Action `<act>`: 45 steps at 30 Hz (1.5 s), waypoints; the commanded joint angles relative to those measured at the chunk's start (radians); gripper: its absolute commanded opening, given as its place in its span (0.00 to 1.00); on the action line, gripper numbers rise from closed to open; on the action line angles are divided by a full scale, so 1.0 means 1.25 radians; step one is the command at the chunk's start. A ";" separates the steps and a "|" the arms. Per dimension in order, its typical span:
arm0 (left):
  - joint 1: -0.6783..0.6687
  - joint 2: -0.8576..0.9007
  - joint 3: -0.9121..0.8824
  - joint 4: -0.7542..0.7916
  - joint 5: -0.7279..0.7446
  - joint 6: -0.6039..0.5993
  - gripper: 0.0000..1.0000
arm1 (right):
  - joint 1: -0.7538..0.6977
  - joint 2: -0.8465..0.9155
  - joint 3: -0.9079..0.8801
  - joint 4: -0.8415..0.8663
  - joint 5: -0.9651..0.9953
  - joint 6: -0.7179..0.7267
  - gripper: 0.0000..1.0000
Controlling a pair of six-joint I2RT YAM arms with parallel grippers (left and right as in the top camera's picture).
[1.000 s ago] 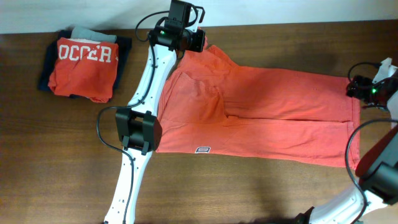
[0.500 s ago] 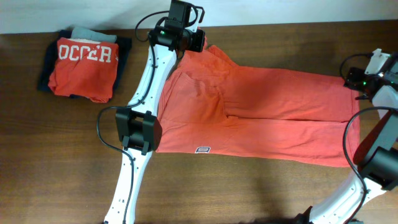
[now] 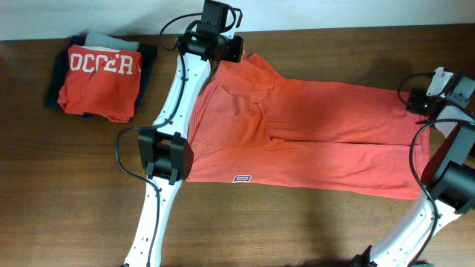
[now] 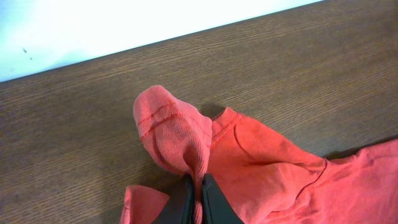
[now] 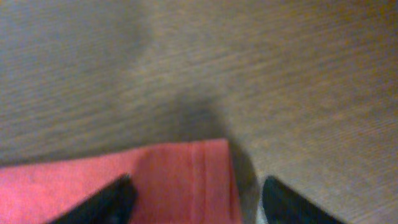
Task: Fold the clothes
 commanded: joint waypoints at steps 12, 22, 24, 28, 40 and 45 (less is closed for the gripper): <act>0.003 -0.019 0.012 -0.001 -0.035 0.013 0.01 | 0.008 -0.037 0.009 -0.025 0.011 0.025 0.04; 0.003 -0.023 0.015 -0.020 0.005 0.053 0.00 | 0.008 -0.109 0.009 -0.046 0.011 0.024 0.04; 0.004 -0.024 0.015 -0.027 0.019 0.056 0.00 | 0.008 -0.124 0.009 -0.056 0.011 0.024 0.04; 0.004 -0.034 0.017 -0.042 0.018 0.068 0.00 | 0.008 -0.151 0.009 -0.090 -0.008 0.023 0.04; 0.018 -0.140 0.018 -0.177 0.018 0.095 0.00 | 0.007 -0.266 0.009 -0.305 -0.009 0.000 0.04; 0.030 -0.154 0.018 -0.237 0.018 0.095 0.00 | 0.007 -0.306 0.009 -0.410 -0.010 0.000 0.04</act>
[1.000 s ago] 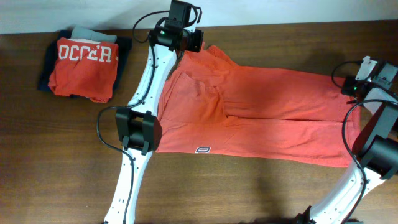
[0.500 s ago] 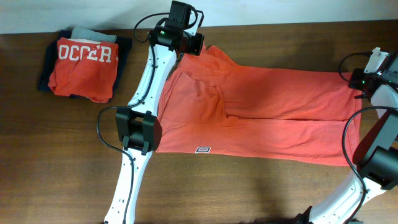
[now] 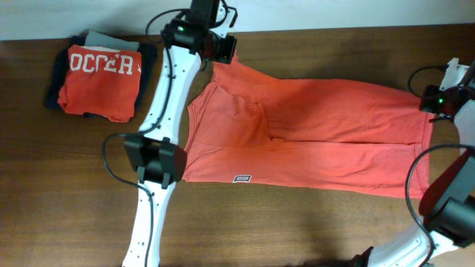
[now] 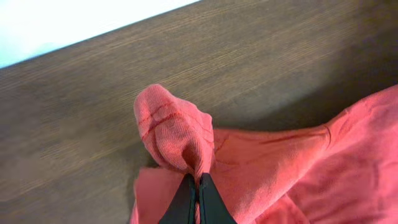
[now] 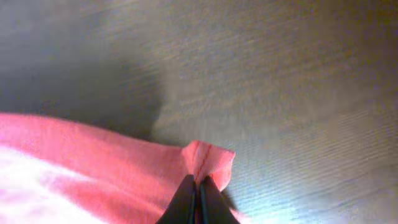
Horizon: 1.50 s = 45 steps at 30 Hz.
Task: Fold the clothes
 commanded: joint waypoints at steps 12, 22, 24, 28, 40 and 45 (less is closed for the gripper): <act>0.046 -0.032 0.016 -0.231 0.007 0.012 0.00 | 0.001 -0.089 0.005 -0.210 0.024 0.002 0.04; 0.040 -0.032 0.016 -0.290 0.029 0.012 0.00 | -0.005 -0.195 0.005 -0.321 0.101 0.107 0.04; 0.040 -0.032 0.016 -0.312 0.030 0.012 0.00 | -0.010 -0.197 0.005 -0.356 0.103 0.125 0.04; 0.040 -0.032 0.016 -0.369 0.029 0.006 0.00 | -0.031 -0.195 -0.008 -0.381 0.107 0.143 0.04; 0.041 -0.034 0.011 -0.388 0.078 -0.037 0.00 | -0.087 -0.187 -0.027 -0.410 0.076 0.154 0.04; 0.041 -0.054 0.003 -0.388 0.037 -0.055 0.00 | -0.087 -0.187 -0.038 -0.436 0.063 0.155 0.04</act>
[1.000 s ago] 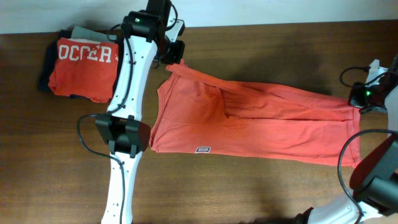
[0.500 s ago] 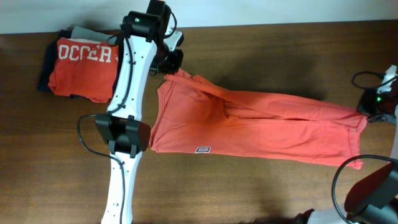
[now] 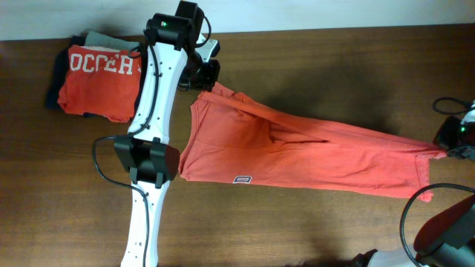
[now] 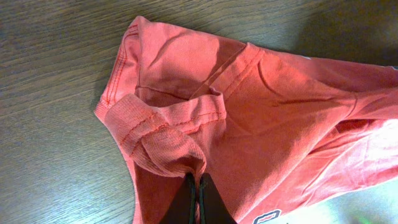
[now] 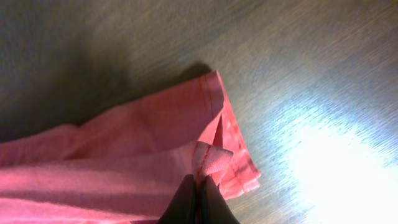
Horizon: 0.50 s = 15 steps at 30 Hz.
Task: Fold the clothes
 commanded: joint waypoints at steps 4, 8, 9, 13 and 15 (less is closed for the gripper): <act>0.002 -0.086 -0.088 -0.003 -0.057 -0.039 0.00 | -0.002 0.000 -0.014 -0.044 -0.020 0.014 0.04; 0.001 -0.142 -0.255 -0.003 -0.058 -0.038 0.00 | -0.002 0.000 -0.028 -0.063 -0.016 0.029 0.04; 0.001 -0.155 -0.298 -0.003 -0.057 -0.038 0.00 | -0.002 0.000 -0.033 -0.065 -0.016 0.029 0.04; 0.002 -0.195 -0.432 -0.003 -0.052 -0.038 0.00 | -0.002 0.000 -0.057 -0.057 0.027 0.063 0.04; 0.002 -0.203 -0.477 -0.003 -0.052 -0.038 0.00 | -0.002 0.000 -0.068 -0.044 0.032 0.067 0.04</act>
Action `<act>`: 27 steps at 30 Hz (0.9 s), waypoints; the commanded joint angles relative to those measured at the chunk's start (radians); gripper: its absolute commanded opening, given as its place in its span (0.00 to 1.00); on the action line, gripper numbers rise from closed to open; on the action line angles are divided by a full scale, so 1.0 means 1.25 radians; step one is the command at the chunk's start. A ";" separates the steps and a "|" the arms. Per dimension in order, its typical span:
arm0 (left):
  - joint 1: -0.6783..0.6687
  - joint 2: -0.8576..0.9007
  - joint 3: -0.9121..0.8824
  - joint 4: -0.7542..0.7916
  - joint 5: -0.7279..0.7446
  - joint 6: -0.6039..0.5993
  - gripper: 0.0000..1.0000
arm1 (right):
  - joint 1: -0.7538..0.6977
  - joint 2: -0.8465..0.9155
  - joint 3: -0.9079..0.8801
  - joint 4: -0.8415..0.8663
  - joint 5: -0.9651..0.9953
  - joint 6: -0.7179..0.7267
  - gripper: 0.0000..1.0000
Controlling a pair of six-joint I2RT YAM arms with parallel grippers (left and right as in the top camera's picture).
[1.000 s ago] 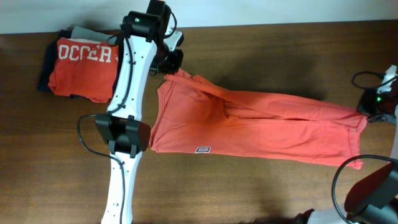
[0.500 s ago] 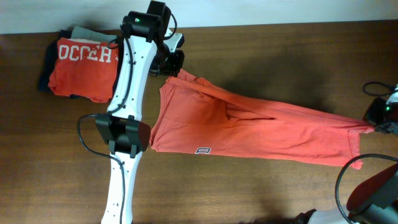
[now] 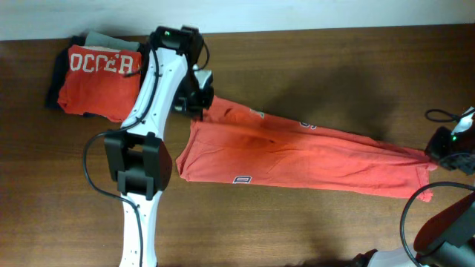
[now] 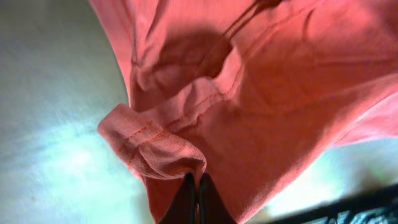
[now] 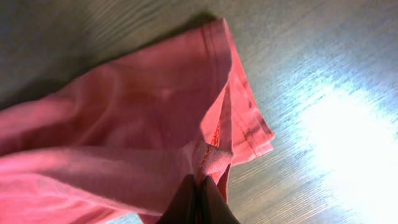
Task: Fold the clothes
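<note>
Orange-red trousers (image 3: 297, 159) stretch across the table from left of centre to the right edge, their far half lifted over the near half. My left gripper (image 3: 199, 104) is shut on the ribbed waistband corner (image 4: 158, 152) and holds it above the waist end. My right gripper (image 3: 438, 154) is shut on the far leg's hem (image 5: 211, 155), held just over the other hem (image 5: 245, 109). A small white logo (image 3: 240, 179) shows on the near edge.
A stack of folded clothes (image 3: 100, 70) with an orange lettered shirt on top lies at the back left corner. The left arm (image 3: 152, 96) runs up the table's left side. The right arm's base (image 3: 445, 230) stands at the near right.
Both grippers have come nearer with the far edge of the trousers. The garment looks narrower, its far half lying more over the near half.
First the trousers lay spread flat, the left gripper shut on the far waistband corner and the right gripper open around the far hem. The right gripper then shut on the hem. Both grippers later held their corners raised, and now nearer, over the near half.
</note>
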 commanded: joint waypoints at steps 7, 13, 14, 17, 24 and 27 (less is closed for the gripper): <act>0.012 -0.043 -0.177 0.002 -0.065 -0.010 0.00 | -0.002 0.014 -0.079 0.069 0.074 0.037 0.04; 0.049 -0.043 -0.249 0.015 -0.068 -0.012 0.00 | -0.002 0.065 -0.098 0.073 0.141 0.103 0.04; 0.054 -0.043 -0.255 0.013 -0.069 -0.012 0.00 | -0.002 0.072 -0.099 0.073 0.157 0.115 0.04; 0.066 -0.043 -0.273 0.013 -0.065 -0.012 0.00 | -0.002 0.093 -0.099 0.075 0.203 0.148 0.04; 0.058 -0.043 -0.280 0.011 -0.029 -0.011 0.00 | -0.003 0.119 -0.099 0.095 0.235 0.162 0.04; 0.048 -0.043 -0.280 0.010 -0.023 -0.011 0.00 | -0.003 0.120 -0.099 0.097 0.242 0.163 0.04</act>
